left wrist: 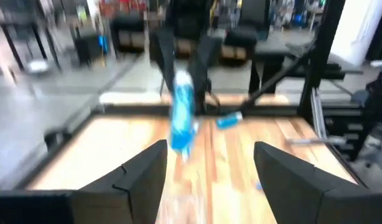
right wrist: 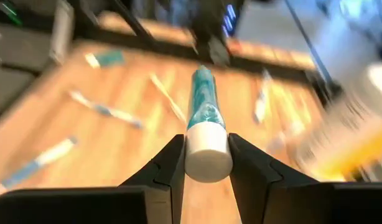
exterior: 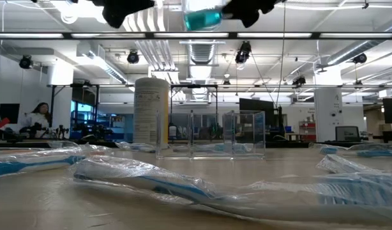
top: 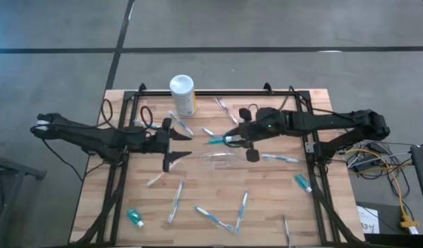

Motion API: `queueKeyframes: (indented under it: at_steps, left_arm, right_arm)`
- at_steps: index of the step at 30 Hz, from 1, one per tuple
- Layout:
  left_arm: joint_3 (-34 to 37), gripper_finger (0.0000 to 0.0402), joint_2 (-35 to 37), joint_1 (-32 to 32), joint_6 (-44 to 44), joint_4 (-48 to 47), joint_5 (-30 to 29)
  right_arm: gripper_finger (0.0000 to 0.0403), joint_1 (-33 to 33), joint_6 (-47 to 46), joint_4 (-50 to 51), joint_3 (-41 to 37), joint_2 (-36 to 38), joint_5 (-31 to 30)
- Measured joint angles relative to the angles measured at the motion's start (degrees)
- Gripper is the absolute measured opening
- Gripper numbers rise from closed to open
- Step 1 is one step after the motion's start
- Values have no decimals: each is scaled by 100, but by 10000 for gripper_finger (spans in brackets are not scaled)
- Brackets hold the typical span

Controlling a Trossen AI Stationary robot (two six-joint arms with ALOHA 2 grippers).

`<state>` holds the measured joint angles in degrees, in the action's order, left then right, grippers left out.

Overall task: Pick & Place toothbrushing station
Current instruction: Put the blue mouthwash into the transparent organizer

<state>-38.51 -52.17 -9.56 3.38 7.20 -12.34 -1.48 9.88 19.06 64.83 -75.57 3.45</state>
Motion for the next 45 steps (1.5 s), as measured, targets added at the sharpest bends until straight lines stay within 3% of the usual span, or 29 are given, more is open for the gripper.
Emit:
queueKeyframes:
  at_steps: [3, 6, 12, 14, 33, 45]
  left_arm:
    - [59, 230, 106, -52, 416, -606, -167]
    - [179, 192, 85, -187, 561, -785, -424]
    - [408, 45, 47, -416, 591, -808, -722]
    - [521, 12, 74, -479, 626, -798, -866]
    - [1061, 17, 498, -501, 896, -871, -1025]
    - [1072, 12, 613, -507, 903, -1102, -1003]
  right_arm:
    - [90, 0, -26, 1386, 749, -341, -416]
    - [90, 5, -32, 2415, 1464, -772, -498]
    - [90, 11, -182, 3820, 2640, -1729, -647]
    - [90, 27, -204, 4312, 3032, -2065, -661]
    - [90, 427, -519, 6801, 6430, -4805, -647]
    - [90, 452, -547, 7057, 6853, -5455, -667]
